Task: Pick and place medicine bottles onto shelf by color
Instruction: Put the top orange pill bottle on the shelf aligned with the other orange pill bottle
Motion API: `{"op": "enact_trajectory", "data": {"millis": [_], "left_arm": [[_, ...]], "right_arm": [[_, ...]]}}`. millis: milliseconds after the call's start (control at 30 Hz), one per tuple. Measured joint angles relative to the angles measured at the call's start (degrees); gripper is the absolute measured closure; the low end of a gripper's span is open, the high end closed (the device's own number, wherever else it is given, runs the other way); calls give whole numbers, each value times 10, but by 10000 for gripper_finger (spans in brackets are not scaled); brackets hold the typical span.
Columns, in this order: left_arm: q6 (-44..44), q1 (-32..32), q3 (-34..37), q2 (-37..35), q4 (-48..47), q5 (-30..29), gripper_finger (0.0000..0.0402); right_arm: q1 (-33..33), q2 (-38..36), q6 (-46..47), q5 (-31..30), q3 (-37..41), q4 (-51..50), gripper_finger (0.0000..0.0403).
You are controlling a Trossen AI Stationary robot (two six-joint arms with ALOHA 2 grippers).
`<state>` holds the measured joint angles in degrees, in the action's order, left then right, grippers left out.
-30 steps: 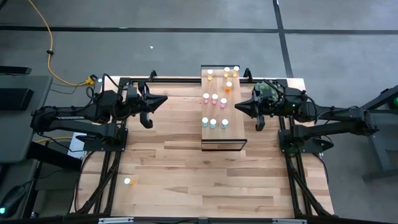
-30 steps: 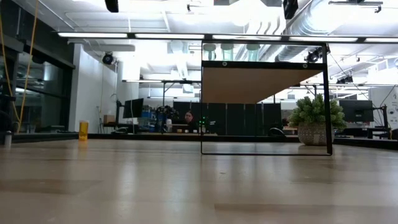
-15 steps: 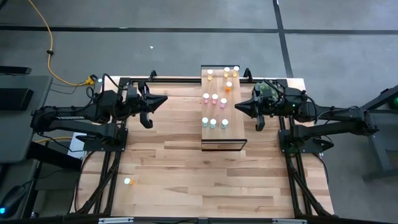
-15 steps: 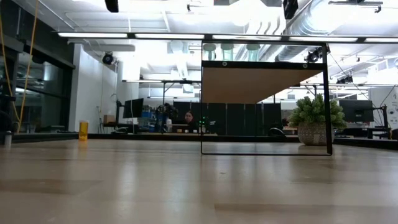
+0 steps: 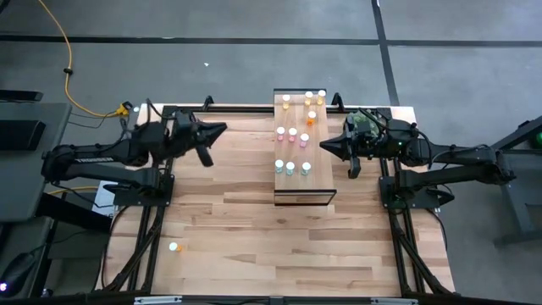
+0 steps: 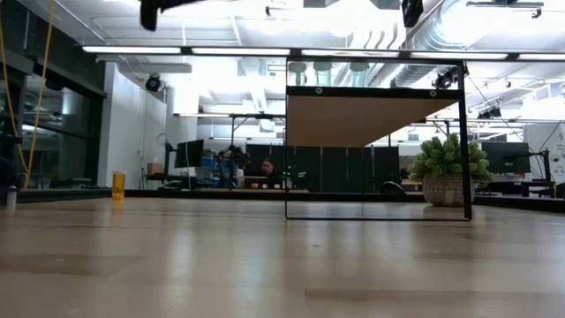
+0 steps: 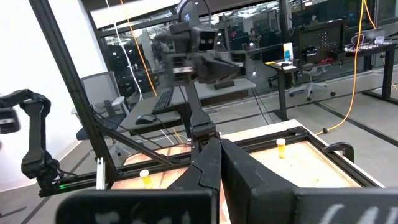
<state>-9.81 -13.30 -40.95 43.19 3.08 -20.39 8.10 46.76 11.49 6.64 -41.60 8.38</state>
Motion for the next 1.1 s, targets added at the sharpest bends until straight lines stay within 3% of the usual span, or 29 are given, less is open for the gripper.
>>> {"op": "enact_trajectory", "data": {"millis": [333, 500, 633, 800, 900, 1100], "left_arm": [[-65, -192, -190, 96, -485, -2, 212], [-67, -289, -225, 188, -625, 43, 173], [-64, -345, -226, 275, -681, 54, 168], [-38, -394, -226, 374, -687, 11, 171], [-72, -395, -230, 408, -687, -28, 171], [-100, -393, -231, 459, -687, -35, 172]], "right_arm": [[0, 0, 0, 0, 0, -10, 403], [0, 0, 0, 0, 0, -22, 403], [0, 0, 0, 0, 0, -22, 403], [0, 0, 0, 0, 0, -23, 403], [0, 0, 0, 0, 0, -28, 403], [0, 0, -9, 0, 0, -35, 403]]}}
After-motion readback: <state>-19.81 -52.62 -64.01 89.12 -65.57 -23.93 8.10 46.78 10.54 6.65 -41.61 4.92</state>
